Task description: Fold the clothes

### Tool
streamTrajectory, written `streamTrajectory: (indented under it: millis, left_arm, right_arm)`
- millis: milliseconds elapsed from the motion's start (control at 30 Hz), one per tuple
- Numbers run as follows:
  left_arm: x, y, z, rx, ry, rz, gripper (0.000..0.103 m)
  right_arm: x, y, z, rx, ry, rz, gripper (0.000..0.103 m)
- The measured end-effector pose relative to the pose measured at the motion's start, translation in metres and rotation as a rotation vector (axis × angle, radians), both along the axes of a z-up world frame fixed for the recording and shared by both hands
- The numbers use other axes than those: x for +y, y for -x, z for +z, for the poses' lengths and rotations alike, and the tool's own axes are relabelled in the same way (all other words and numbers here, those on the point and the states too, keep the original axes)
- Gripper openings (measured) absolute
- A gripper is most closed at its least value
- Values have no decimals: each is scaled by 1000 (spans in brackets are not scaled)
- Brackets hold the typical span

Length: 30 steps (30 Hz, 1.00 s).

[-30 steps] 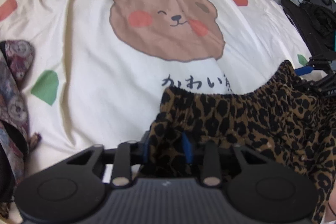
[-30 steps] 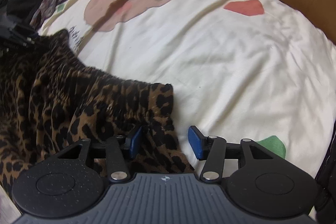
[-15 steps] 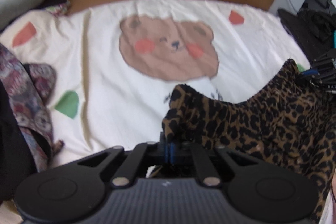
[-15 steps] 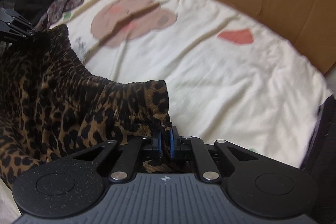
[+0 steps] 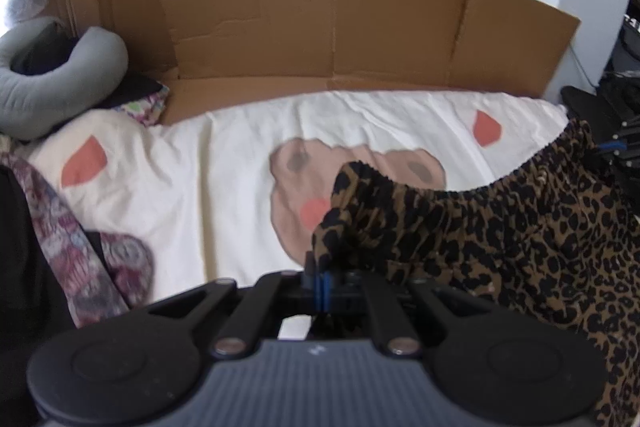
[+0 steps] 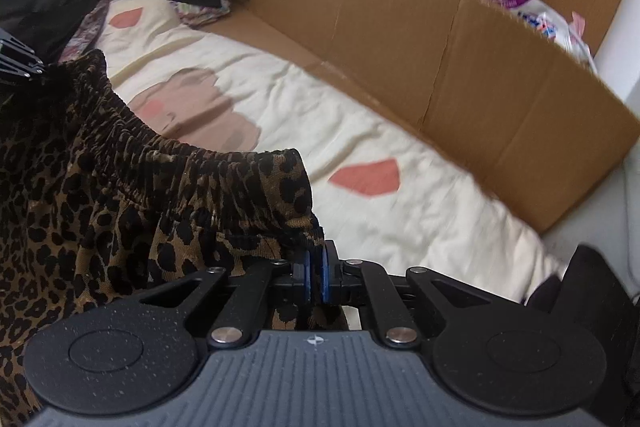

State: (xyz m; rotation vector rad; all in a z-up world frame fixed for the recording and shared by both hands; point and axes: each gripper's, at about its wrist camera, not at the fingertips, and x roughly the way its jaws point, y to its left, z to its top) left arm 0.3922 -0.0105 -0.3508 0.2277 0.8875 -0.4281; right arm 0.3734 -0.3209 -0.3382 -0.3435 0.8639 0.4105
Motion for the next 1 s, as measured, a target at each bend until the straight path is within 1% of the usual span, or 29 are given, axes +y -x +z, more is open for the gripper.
streamTrajectory:
  millis: [167, 300, 467, 733, 867, 900, 1000]
  left_arm:
    - [-5, -23, 0, -4, -8, 19, 2]
    - [-11, -39, -5, -5, -33, 26, 2]
    - [-7, -60, -9, 21, -13, 91, 2]
    - [-8, -96, -5, 13, -36, 153, 2]
    - [-11, -111, -8, 20, -48, 169, 2]
    - [-12, -114, -10, 20, -50, 172, 2]
    - [-10, -122, -14, 29, -35, 205, 2]
  right_arm:
    - [7, -24, 2, -8, 27, 5, 3]
    - [13, -45, 2, -8, 56, 5, 2]
    - [23, -73, 0, -11, 98, 3, 1]
    - [39, -112, -1, -12, 134, -15, 1]
    - [39, -132, -4, 8, 111, -53, 1]
    - [40, -135, -5, 7, 121, -50, 1]
    - [44, -143, -10, 6, 145, -50, 1]
